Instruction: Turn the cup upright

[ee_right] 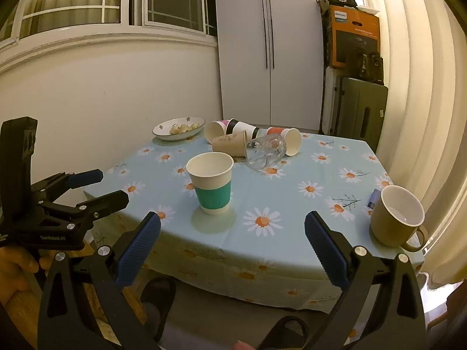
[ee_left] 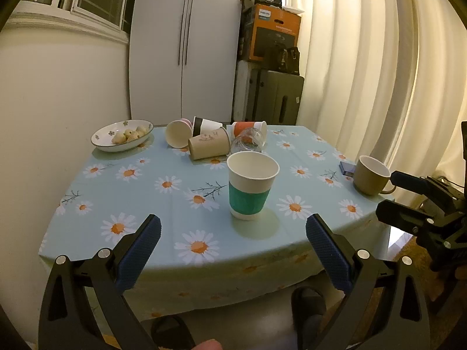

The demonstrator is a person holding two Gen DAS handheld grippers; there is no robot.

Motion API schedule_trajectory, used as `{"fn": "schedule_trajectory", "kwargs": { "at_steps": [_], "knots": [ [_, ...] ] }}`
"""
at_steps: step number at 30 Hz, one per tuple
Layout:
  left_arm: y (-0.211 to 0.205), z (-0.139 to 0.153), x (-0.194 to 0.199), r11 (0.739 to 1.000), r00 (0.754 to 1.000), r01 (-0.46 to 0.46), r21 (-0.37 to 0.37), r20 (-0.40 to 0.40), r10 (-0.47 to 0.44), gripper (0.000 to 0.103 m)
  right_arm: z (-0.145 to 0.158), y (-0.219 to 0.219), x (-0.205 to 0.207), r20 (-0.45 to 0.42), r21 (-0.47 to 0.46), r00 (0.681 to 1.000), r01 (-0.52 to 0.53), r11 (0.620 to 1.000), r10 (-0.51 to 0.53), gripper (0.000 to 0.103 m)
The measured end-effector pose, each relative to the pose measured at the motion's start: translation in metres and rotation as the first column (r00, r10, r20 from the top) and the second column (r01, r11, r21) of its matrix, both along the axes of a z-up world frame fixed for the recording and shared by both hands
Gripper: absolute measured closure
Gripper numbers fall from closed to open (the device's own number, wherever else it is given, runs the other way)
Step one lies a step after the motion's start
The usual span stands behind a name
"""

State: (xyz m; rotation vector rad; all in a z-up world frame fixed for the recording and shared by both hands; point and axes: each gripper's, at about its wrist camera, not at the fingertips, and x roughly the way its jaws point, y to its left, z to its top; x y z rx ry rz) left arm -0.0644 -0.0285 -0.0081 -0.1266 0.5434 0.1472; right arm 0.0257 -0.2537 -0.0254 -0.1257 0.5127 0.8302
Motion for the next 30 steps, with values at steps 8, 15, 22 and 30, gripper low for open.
{"fn": "schedule_trajectory", "kwargs": {
  "at_steps": [8,15,22,30],
  "knots": [
    [-0.0006,-0.0007,0.0,1.0,1.0,-0.004,-0.013,-0.004,0.004,0.006,-0.0021,0.0031,0.0002,0.002,-0.007,1.0,-0.005,1.0,0.005,0.005],
    [0.0001,-0.0013,0.0006,1.0,1.0,-0.004,-0.015,-0.008,0.004,0.006,-0.0049,0.004,0.0031,0.0,-0.008,1.0,0.0,1.0,0.0,0.005],
    [-0.0012,-0.0015,-0.0004,1.0,1.0,-0.002,-0.017,-0.009,0.002,0.006,-0.0058,0.0028,0.0033,-0.003,-0.005,1.0,0.001,1.0,-0.001,0.005],
    [0.0008,-0.0007,-0.0009,1.0,1.0,-0.002,-0.031,-0.005,0.002,0.006,-0.0054,0.0021,0.0031,-0.003,-0.006,1.0,-0.002,1.0,0.002,0.005]
  ]
}}
